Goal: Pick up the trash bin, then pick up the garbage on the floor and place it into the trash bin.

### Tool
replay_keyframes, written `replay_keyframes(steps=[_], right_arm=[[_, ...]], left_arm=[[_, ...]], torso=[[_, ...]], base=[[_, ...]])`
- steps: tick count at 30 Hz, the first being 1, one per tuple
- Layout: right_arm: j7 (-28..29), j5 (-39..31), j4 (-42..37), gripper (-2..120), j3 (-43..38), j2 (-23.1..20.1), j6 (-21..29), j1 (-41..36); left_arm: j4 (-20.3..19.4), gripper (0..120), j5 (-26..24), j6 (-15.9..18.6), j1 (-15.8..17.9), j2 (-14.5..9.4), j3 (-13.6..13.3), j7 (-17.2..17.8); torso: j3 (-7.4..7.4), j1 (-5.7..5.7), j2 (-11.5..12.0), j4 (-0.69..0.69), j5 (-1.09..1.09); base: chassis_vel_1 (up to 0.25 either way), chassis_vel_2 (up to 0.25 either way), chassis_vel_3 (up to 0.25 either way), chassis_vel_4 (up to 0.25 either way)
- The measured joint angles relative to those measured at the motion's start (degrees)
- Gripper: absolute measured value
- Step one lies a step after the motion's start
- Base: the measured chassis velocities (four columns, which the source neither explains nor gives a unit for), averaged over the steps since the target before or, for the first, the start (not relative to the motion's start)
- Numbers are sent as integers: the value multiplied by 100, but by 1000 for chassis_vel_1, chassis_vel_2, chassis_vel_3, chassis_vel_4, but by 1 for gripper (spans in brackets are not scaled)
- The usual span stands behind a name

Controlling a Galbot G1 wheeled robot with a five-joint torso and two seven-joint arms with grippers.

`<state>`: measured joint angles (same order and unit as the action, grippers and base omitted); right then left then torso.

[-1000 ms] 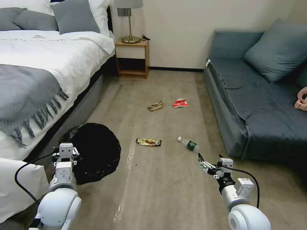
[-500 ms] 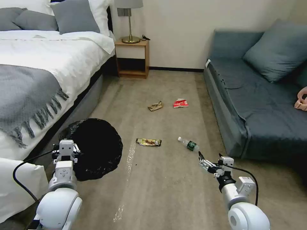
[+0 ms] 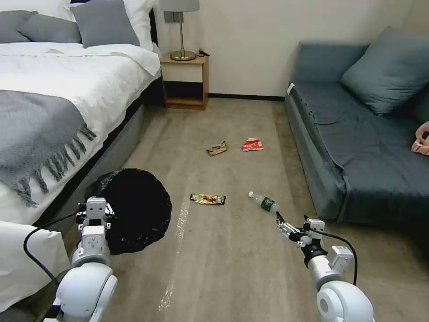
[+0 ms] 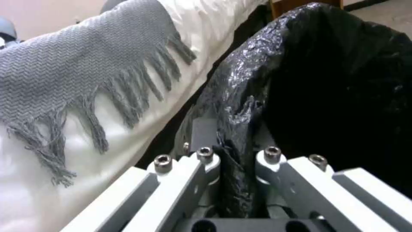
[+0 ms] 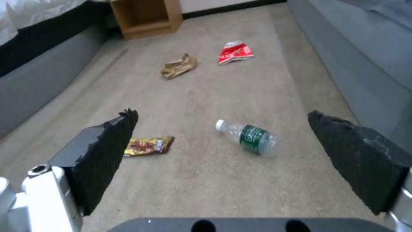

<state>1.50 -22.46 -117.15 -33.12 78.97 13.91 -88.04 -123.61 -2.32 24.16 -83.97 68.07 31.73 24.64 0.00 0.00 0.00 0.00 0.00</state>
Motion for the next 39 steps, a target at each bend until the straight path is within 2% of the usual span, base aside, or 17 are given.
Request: replay_keyframes(steps=[39], right_arm=[[-133,-55,64,100,-154,-15,-253,-92]], left_arm=[[57,4,157,-237,-100,97,-96,-28]], torso=[[0,0,0,0,0]], base=[[0,0,0,0]])
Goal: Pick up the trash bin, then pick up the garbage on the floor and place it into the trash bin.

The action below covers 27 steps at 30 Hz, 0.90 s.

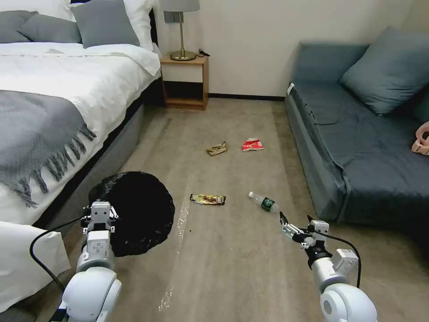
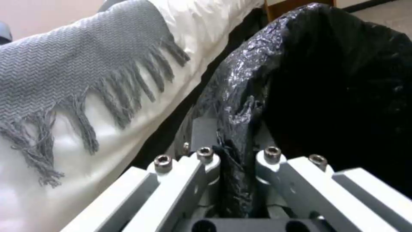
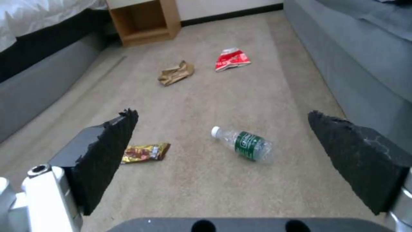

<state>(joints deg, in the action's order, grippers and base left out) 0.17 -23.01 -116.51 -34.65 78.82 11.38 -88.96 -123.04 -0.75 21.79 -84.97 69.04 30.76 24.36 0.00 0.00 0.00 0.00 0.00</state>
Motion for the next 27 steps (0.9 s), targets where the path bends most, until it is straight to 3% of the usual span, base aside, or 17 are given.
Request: replay_keyframes(steps=[27], right_arm=[[-14,-15,299,100,97,6,-12,180]], left_arm=[[215,4,-11,-12,139,-16,-19,-20]], torso=[[0,0,1,0,0]], base=[[-77,67,72,-73]])
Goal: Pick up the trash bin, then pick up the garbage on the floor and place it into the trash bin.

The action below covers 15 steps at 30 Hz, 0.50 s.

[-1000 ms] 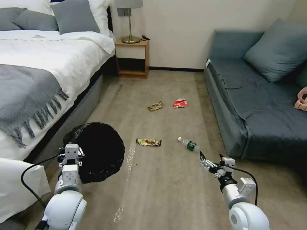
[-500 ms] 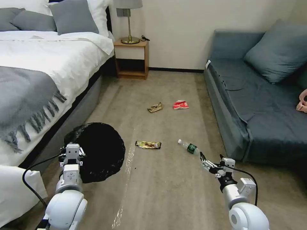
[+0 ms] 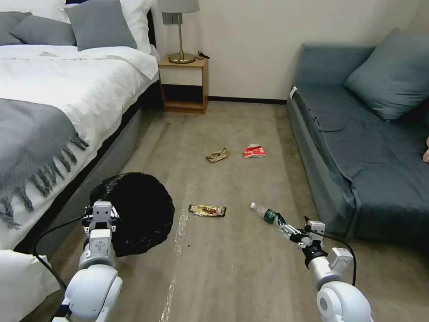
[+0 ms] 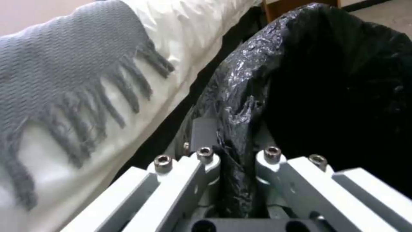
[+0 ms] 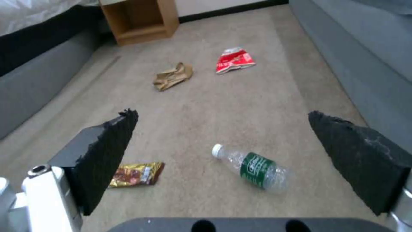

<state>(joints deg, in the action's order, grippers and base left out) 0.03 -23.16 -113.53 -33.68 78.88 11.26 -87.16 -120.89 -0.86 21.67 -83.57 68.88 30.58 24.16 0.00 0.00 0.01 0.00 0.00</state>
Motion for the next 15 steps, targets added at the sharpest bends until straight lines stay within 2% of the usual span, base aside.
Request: replay_keyframes(steps=[15], right_arm=[[-27,8,-14,100,-1,24,-34,-53]], left_arm=[[-28,4,0,-46,-42,2,7,-13]], torso=[[0,0,0,0,0]], base=[[-97,94,93,-95]])
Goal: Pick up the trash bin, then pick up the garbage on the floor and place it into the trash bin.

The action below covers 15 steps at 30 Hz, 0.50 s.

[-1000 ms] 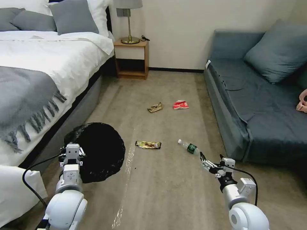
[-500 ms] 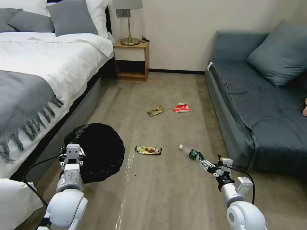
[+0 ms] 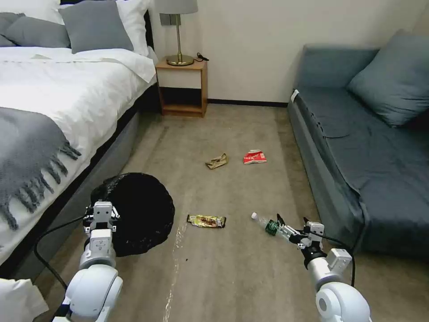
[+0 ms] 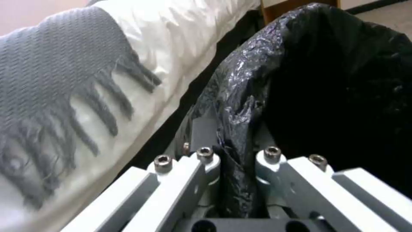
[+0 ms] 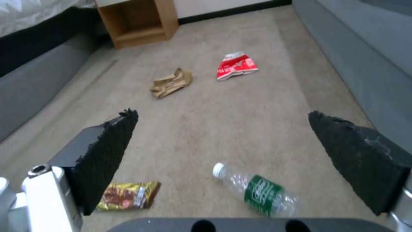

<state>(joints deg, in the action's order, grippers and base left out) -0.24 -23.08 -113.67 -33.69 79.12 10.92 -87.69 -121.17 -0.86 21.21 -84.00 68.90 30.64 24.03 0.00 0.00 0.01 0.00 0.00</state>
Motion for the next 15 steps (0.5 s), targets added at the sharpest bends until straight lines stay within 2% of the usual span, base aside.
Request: replay_keyframes(steps=[15], right_arm=[[-29,42,-51,100,-11,30,-50,-80]], left_arm=[[-82,4,18,-137,-85,4,5,-64]], torso=[[0,0,0,0,0]], base=[[-105,104,107,-110]])
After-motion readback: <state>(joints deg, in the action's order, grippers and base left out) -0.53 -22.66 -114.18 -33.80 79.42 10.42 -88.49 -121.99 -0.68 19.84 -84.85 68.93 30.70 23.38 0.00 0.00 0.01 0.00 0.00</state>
